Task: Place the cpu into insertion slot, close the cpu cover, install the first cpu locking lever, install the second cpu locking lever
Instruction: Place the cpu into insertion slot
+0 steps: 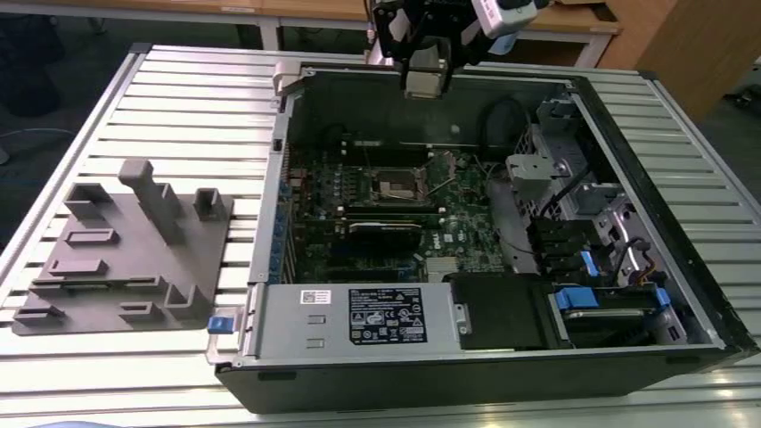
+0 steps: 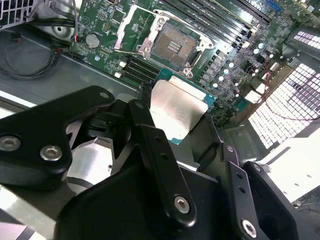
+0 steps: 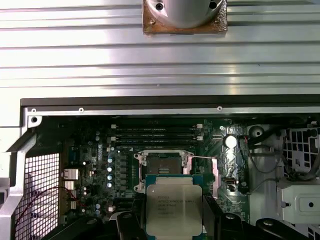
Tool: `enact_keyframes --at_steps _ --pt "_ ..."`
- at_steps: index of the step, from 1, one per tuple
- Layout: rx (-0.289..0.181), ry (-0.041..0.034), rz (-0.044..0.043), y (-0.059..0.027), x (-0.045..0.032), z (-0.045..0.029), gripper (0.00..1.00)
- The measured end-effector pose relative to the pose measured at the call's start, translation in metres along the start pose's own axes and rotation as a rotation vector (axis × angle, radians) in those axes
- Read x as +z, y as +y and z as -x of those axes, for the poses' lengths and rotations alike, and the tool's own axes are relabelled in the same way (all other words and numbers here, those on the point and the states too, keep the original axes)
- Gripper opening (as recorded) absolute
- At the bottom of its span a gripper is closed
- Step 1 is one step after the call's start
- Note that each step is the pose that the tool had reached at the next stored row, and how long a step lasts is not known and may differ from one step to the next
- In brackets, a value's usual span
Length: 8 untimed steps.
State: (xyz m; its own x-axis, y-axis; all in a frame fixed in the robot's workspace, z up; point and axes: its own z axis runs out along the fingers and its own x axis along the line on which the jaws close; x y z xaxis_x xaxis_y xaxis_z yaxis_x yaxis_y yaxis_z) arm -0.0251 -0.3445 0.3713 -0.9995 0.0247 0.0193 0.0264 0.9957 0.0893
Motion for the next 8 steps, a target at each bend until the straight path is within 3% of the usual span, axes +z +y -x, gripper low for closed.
enact_keyframes --at_steps 8 --pt "0.0 0.0 0.0001 -0.0001 0.0009 0.0 0.54"
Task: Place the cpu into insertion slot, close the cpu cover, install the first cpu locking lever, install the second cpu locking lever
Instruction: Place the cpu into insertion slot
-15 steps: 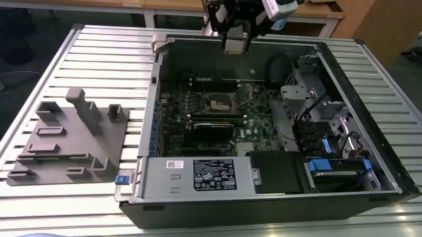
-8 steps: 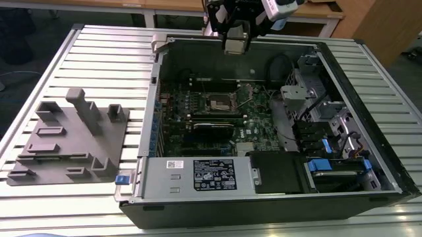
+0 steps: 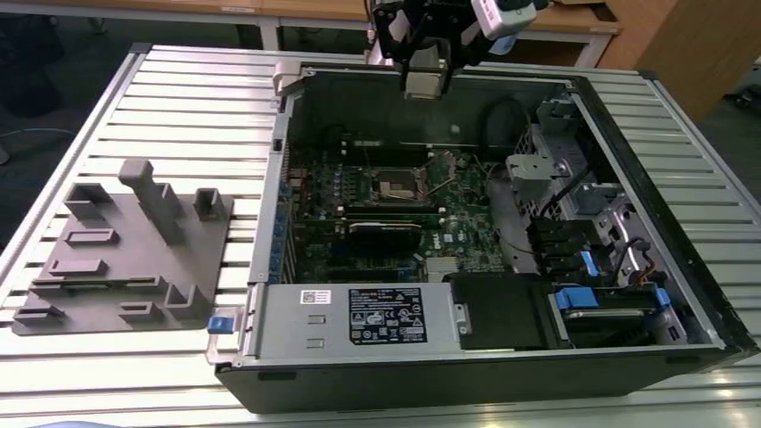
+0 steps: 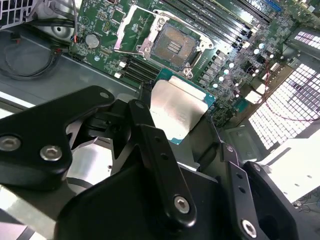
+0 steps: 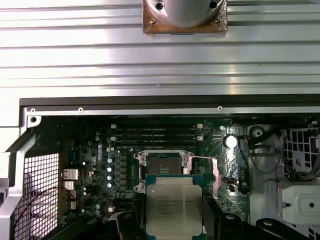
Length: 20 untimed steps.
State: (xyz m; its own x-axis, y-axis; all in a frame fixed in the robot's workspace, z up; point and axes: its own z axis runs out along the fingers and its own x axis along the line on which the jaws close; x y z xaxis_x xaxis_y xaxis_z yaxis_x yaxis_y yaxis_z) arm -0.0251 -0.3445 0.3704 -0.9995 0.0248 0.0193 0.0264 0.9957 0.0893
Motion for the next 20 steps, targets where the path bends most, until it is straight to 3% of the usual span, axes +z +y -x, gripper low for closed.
enact_keyframes --at_steps 20 --pt "0.0 0.0 0.0001 -0.0008 0.0084 0.0001 0.54"
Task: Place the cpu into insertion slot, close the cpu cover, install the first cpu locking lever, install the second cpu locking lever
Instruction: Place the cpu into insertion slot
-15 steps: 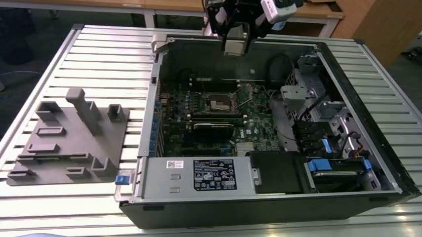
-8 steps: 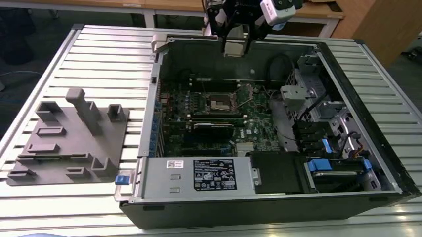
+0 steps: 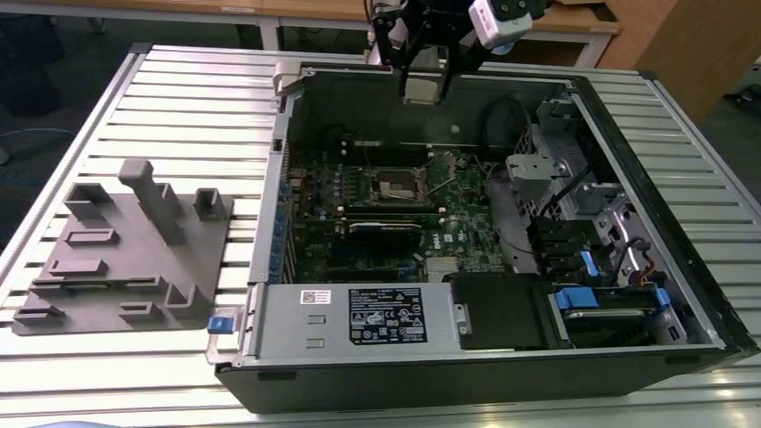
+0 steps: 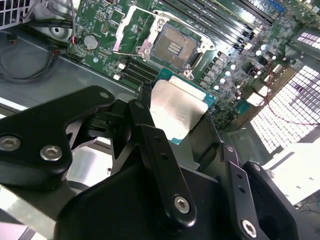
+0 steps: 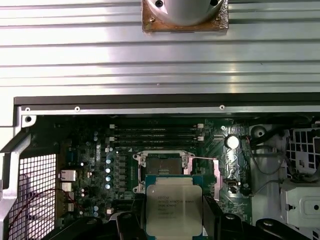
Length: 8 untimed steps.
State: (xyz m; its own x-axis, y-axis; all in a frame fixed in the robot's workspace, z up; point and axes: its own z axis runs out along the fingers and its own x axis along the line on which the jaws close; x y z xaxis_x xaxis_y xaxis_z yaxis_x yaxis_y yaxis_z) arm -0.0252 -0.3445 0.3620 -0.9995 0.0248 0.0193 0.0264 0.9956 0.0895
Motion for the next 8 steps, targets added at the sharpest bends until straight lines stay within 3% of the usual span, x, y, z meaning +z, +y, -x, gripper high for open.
enact_keyframes --at_steps 8 --pt "0.0 0.0001 -0.0002 -0.0005 0.0054 0.0001 0.54"
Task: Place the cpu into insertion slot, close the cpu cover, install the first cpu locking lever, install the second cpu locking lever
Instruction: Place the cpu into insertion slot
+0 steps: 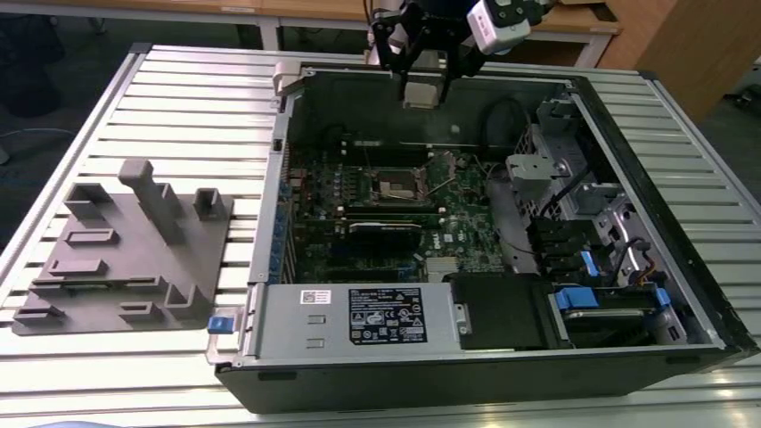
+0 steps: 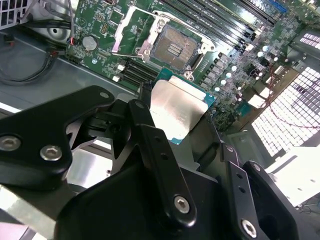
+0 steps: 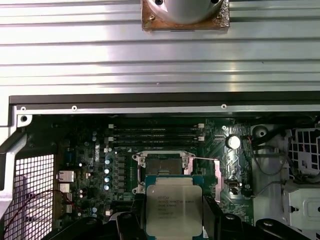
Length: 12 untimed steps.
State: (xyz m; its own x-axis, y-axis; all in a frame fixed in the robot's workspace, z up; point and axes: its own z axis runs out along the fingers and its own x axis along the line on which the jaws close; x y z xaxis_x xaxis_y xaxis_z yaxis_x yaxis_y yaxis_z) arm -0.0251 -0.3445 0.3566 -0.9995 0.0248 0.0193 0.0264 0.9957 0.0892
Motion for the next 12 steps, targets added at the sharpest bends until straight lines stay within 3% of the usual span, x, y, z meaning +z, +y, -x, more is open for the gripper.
enact_keyframes --at_steps 12 --pt "0.0 0.0 0.0002 -0.0003 0.003 0.0001 0.54"
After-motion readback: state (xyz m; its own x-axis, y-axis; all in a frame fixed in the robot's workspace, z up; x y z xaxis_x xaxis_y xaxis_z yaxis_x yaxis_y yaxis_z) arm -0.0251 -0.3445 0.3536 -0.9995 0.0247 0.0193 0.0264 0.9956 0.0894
